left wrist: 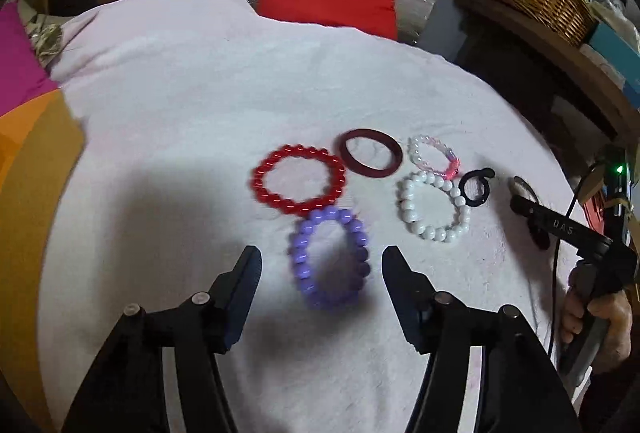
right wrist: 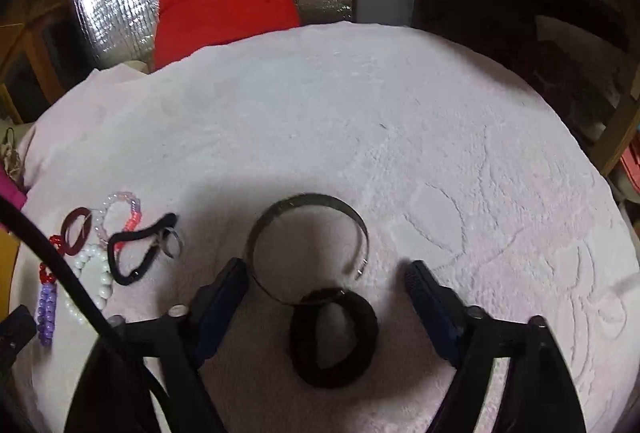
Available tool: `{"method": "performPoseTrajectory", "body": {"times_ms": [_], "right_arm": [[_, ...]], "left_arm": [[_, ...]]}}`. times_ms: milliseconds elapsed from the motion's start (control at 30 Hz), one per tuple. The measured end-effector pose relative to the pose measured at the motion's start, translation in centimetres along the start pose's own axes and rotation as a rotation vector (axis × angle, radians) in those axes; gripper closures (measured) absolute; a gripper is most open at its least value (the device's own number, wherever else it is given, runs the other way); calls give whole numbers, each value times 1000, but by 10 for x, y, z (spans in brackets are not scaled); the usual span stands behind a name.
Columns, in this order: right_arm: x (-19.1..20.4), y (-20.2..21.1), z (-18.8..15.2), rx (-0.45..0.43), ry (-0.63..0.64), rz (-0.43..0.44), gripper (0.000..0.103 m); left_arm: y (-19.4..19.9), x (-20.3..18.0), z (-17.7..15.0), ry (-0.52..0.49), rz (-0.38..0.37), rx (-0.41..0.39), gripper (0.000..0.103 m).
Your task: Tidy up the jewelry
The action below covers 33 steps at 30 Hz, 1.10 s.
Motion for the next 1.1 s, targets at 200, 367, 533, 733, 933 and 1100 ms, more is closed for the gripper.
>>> {"method": "performPoseTrajectory", "body": {"times_ms": [200, 367, 533, 733, 933, 1100], "right_arm": [[0, 1, 1, -11, -32, 46, 46], [-2, 14, -2, -12, -58, 112, 48], [3, 37, -4, -22, -75, 182, 48], [22, 64, -7, -18, -93, 283, 48], [44, 80, -7, -26, -73, 332, 48], [69, 93, -12, -35, -41, 373, 48]], "left_arm": [[-12, -11, -1, -59, 61, -2, 83], [-7, -9, -2, -50, 58, -7, 86], [14, -9, 1, -38, 47, -45, 94], [32, -1, -3, -37, 50, -57, 94], [57, 10, -3, -23, 45, -94, 94], [84, 22, 0, 8, 51, -143, 94]]}}
Point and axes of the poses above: each gripper's, at about its wrist camera, not at the fingertips, and y roughly against the way its jaws point, x to its left, z to its top, the point moved 8 cm from there along -y, roughly the way its jaws point, and after that the axes turned 2 degrees about -x, right-handed, at the moved point
